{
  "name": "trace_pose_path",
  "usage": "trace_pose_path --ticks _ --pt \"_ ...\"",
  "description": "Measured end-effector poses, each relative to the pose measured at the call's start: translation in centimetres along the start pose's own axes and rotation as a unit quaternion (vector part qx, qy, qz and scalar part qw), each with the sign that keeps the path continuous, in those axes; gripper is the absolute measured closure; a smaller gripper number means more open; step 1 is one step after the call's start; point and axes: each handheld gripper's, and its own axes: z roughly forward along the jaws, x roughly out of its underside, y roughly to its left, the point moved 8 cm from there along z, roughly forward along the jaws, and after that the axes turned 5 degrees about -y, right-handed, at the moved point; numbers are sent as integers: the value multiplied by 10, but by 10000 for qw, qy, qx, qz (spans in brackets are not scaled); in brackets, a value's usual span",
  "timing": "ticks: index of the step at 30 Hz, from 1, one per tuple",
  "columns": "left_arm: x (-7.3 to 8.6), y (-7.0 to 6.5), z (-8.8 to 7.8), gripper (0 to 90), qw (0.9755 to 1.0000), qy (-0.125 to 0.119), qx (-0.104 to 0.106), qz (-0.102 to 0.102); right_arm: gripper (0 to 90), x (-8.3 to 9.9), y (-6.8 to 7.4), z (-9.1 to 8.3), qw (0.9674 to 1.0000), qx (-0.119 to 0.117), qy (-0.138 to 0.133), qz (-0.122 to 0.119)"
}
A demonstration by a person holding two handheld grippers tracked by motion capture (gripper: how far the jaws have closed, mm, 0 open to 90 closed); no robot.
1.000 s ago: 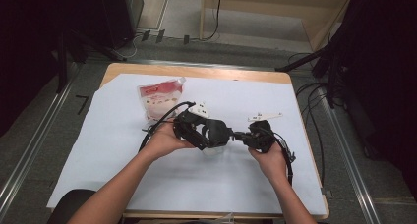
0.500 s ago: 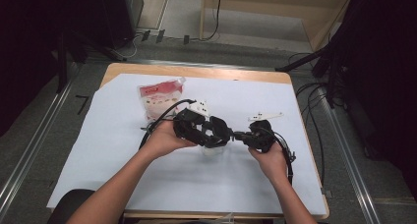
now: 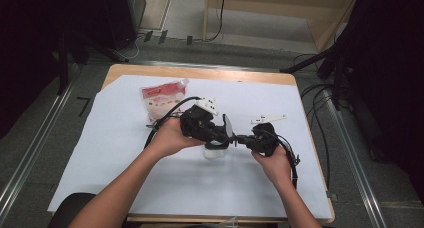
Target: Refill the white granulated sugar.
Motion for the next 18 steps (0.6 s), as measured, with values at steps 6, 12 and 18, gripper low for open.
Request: trace_pose_path --ticks 6,12,18 --pt "-9 -4 5 754 9999 55 13 151 900 3 8 5 9999 -45 101 -68" --pt "-9 -11 11 747 9996 140 77 226 900 4 11 5 9999 -34 99 -66" --pt "-8 -14 13 736 9995 150 89 244 900 3 12 -2 9999 -121 -34 54"
